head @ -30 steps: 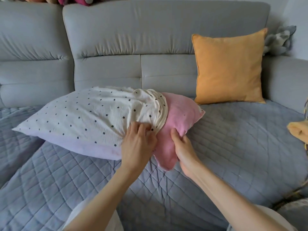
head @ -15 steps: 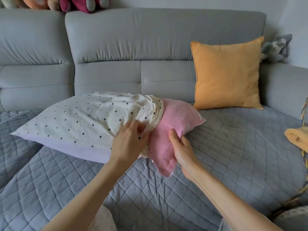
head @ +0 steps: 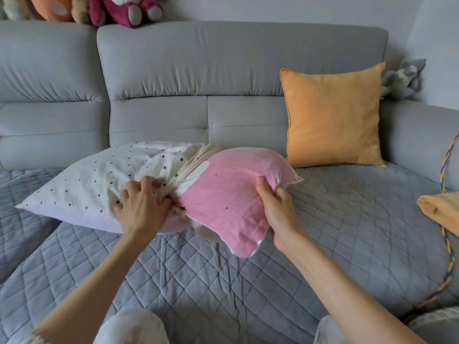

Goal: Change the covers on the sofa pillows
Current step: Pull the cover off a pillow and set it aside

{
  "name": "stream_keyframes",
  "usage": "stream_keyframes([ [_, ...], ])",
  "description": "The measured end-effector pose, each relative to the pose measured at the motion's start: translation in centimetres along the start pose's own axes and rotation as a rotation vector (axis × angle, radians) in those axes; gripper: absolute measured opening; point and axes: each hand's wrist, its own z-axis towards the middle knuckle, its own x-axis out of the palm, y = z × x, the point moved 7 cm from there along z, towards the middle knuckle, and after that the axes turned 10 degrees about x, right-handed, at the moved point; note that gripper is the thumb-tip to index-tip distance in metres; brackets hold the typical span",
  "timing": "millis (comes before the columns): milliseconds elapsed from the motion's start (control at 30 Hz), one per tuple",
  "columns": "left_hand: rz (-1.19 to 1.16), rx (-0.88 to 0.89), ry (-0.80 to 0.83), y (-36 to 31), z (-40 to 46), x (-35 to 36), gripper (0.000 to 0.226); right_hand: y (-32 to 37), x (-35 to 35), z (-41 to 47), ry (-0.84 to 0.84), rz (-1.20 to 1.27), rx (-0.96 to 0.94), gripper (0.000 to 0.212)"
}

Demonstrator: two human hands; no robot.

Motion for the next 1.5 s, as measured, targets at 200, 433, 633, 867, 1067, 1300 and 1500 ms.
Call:
stream_keyframes([
  [200,0.053,-0.157,-0.054,5.5,1.6,-1.9,0.039,3.0,-4.4,1.3,-0.182,0.094,0.011,0.025],
  [433,0.055,-0.098,0.052,8.9,0.4,-0.4,0.020,1.0,-9.5,4.4,-0.251,-0.207,0.124,0.029],
  [633,-0.364,-0.217,0.016,9.5,-0.9,1.0,0.012,-1.7,-9.6,3.4,-0.473,-0.726,-0.045,0.029],
  [867,-1.059,-0.375,0.065,8.1,-1.9,0.7,0.005,1.5,8.5,-3.8,-0.272,-0.912,-0.990,0.027],
  [1067,-1.194,-0.367,0.077,6.4,-2.6,1.2,0.019,-2.9,16.7,-1.8,-0.252,-1.427,-1.119,0.094],
  [1300,-0.424,-0.015,0.041,6.4,-1.2,0.0,0.034,-1.3,14.5,2.1,-0.228,-1.356,-1.376,0.073],
  [1500,-0.085,0.107,-0.029,8.5,-0.5,-2.2,0.025,2.4,12.6,1.9,-0.142,-1.134,-1.442,0.055],
])
